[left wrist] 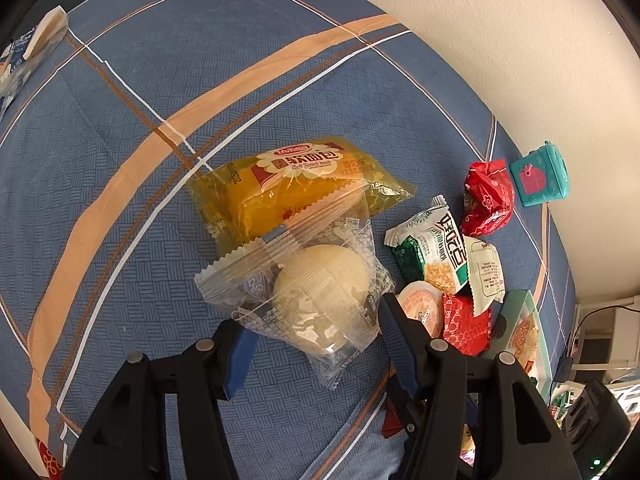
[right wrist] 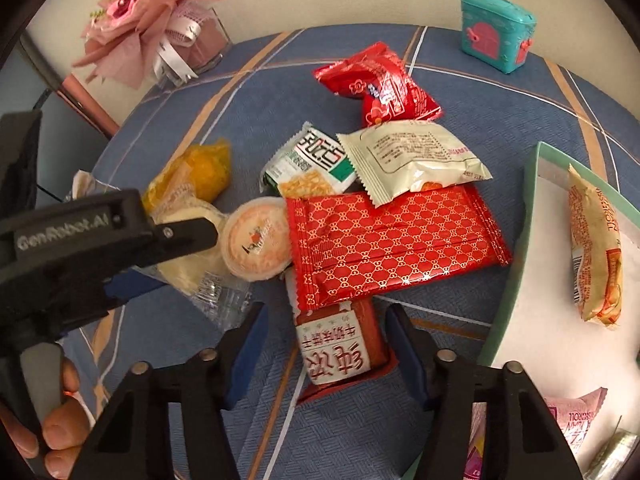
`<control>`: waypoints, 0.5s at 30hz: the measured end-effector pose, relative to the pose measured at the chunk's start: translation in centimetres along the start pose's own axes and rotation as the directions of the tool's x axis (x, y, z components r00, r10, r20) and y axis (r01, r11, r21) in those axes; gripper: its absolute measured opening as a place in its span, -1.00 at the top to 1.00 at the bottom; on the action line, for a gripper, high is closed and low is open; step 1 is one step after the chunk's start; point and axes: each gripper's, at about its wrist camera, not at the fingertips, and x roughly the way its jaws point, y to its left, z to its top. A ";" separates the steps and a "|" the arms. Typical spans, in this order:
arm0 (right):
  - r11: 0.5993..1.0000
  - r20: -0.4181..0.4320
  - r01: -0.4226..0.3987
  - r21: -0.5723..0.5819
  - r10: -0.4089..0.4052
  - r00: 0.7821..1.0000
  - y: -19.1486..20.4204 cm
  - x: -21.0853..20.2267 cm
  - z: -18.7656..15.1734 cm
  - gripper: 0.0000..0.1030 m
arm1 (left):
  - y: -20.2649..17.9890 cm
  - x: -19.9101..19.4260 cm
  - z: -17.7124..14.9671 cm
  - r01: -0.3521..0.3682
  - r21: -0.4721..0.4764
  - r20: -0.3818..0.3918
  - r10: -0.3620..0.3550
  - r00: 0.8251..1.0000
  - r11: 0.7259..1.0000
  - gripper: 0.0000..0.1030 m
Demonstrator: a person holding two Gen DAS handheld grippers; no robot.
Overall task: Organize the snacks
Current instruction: 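Grasp the clear bun bag with the left tool while the right tool grasps the red milk biscuit pack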
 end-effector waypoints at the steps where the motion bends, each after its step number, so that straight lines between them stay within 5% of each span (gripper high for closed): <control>1: 1.000 -0.009 0.014 -0.001 -0.014 1.000 0.0 0.3 0.0 -0.05 | 0.1 0.0 0.0 0.001 -0.001 0.000 -0.001 1.000 1.000 -0.18; 15: 0.974 0.010 0.188 -0.125 -0.189 0.982 3.8 2.0 -0.7 0.01 | -0.3 1.7 -0.5 -0.008 0.025 0.013 0.008 1.000 1.000 -0.09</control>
